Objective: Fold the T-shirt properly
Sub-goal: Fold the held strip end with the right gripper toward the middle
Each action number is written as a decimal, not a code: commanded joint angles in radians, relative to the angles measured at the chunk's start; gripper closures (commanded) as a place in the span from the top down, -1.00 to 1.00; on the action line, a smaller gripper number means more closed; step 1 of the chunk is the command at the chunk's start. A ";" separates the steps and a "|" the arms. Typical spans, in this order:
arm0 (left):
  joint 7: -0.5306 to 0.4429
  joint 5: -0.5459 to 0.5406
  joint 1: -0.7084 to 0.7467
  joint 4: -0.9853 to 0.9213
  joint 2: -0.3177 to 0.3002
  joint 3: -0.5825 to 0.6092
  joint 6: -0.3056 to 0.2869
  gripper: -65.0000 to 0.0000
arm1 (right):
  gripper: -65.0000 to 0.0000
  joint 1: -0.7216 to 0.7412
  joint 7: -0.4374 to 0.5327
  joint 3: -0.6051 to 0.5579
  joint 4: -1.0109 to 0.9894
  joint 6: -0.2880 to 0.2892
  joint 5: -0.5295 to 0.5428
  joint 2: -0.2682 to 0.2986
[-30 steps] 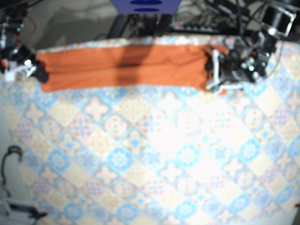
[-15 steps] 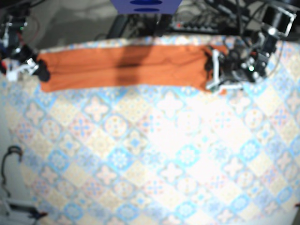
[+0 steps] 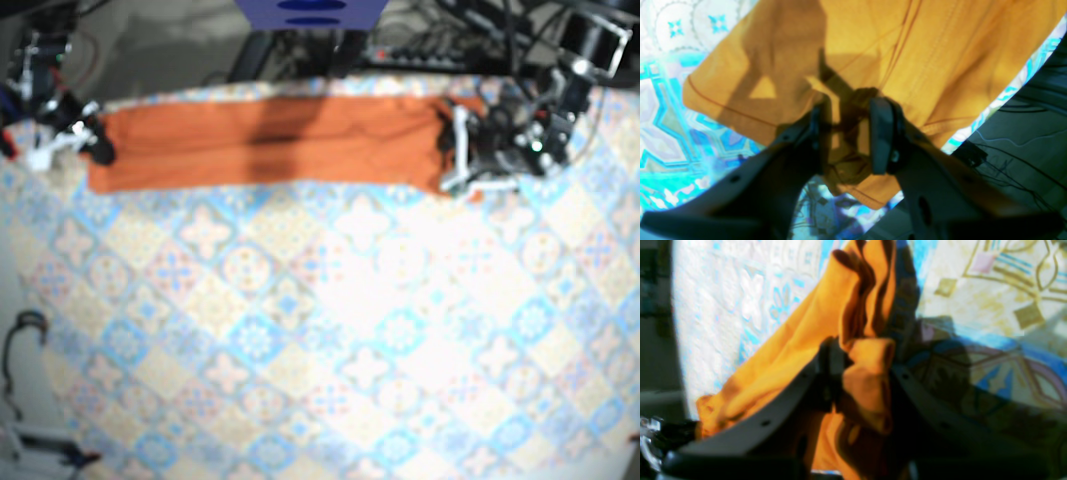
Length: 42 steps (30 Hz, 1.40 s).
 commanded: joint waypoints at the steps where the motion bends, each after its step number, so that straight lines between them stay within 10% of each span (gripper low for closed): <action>1: -0.006 -0.008 -0.011 0.014 -0.015 -0.009 -0.001 -0.39 | -0.82 -0.023 0.000 0.004 0.048 0.001 -0.031 0.012; 29: -0.003 -0.006 -0.017 0.014 -0.015 -0.008 -0.001 -0.39 | -0.93 -0.244 0.018 0.006 0.745 -0.052 -0.110 -0.123; 42: -0.003 -0.006 -0.018 0.014 -0.015 -0.008 0.001 -0.39 | -0.93 -0.267 0.017 -0.083 0.926 -0.198 -0.110 -0.136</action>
